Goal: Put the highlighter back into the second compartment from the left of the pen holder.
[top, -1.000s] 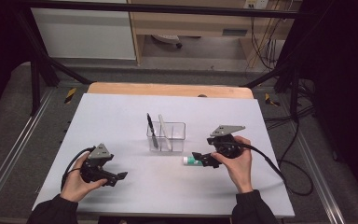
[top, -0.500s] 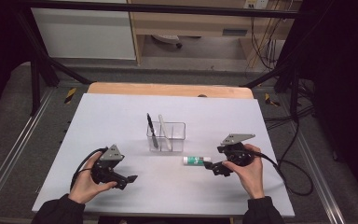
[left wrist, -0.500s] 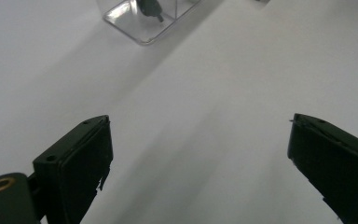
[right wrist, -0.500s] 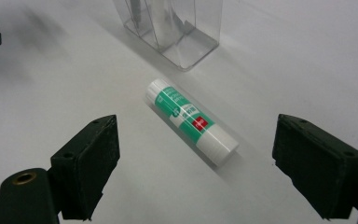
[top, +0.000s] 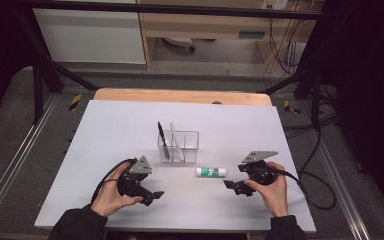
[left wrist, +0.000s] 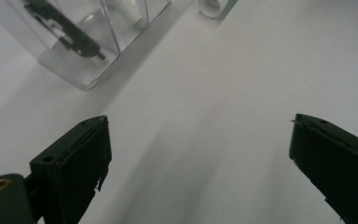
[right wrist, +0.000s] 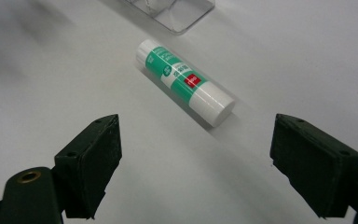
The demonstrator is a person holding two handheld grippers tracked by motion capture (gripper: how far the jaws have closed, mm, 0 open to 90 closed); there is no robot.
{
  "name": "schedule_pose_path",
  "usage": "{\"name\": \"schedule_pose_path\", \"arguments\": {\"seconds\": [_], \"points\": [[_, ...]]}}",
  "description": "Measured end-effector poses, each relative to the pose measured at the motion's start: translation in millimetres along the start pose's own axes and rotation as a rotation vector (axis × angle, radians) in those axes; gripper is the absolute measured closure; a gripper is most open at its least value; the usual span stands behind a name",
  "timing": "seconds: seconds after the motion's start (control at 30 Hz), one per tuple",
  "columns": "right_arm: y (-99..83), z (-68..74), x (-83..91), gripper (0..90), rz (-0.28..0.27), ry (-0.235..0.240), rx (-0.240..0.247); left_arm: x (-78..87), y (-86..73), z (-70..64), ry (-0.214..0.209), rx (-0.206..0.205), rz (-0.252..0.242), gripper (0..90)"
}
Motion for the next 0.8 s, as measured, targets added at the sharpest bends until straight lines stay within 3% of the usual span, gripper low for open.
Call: {"name": "schedule_pose_path", "arguments": {"seconds": [0.4, 0.67, 0.8], "points": [[-17.6, -5.1, -0.5, 18.1, 0.022, 0.001, -0.013, -24.0, 29.8, -16.9, -0.038, -0.065, 0.024, 10.8], [-21.6, -8.1, 2.7, 19.6, 0.014, -0.004, -0.018, -38.3, 47.4, -24.2, -0.055, -0.092, 0.027, 21.5], [-23.5, -8.3, 4.0, 19.6, 0.008, -0.005, -0.024, -44.9, 57.2, -28.1, -0.064, -0.104, 0.029, 31.2]]}}
Point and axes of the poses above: each handheld gripper's, and its own axes: x roughly backward along the jaws, y roughly out of its top, z roughly to its left, the point moved 8 cm from there along -x, roughly forward along the jaws, and after that the axes turned 5 degrees about y, right-handed, at the moved point
